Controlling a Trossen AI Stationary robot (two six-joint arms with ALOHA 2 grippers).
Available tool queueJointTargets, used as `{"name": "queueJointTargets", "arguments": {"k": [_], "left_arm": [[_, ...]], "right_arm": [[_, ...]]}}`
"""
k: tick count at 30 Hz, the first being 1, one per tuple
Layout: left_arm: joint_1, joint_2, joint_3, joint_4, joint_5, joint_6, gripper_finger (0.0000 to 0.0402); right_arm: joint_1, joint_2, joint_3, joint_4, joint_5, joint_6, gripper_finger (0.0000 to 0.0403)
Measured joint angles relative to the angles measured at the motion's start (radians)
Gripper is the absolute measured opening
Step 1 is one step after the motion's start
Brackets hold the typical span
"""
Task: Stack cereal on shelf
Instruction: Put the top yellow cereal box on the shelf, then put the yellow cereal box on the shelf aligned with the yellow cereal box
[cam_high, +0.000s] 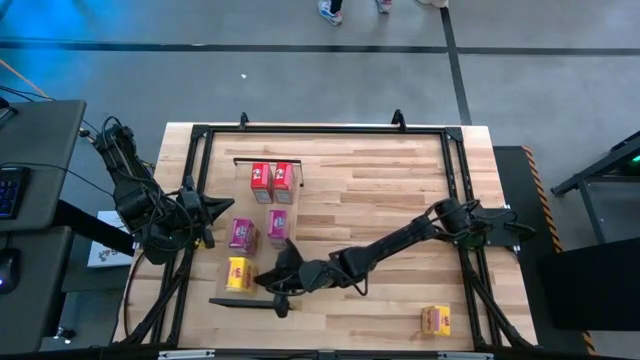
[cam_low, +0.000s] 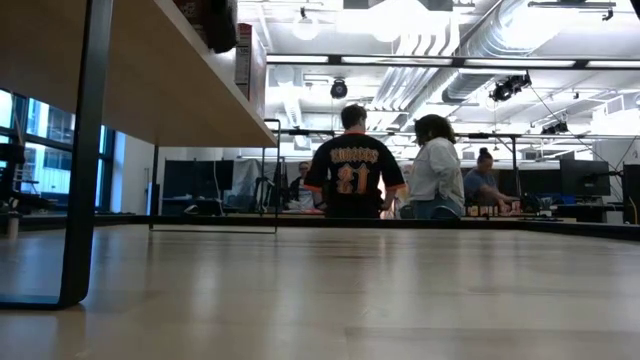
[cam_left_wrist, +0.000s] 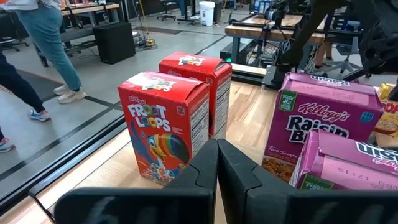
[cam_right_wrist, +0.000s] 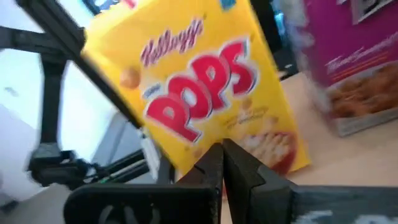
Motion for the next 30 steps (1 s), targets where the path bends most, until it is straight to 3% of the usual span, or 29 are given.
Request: {"name": "queueJointTargets", "arguments": {"k": [20,25,30], "left_arm": [[0.000,0.000,0.000,0.000,0.001,0.000,0.0000],[0.000,0.000,0.000,0.000,0.002,0.000,0.0000],[0.000,0.000,0.000,0.000,0.003,0.000,0.0000]], "right_arm": [[-0.001,0.003,0.000,-0.073,-0.013,-0.017,0.0000],[-0.001,-0.020,0.000,-0.180,-0.019,-0.017,0.0000],[0.017,-0.088,0.000,-0.327,0.044,-0.029,0.0000]]}}
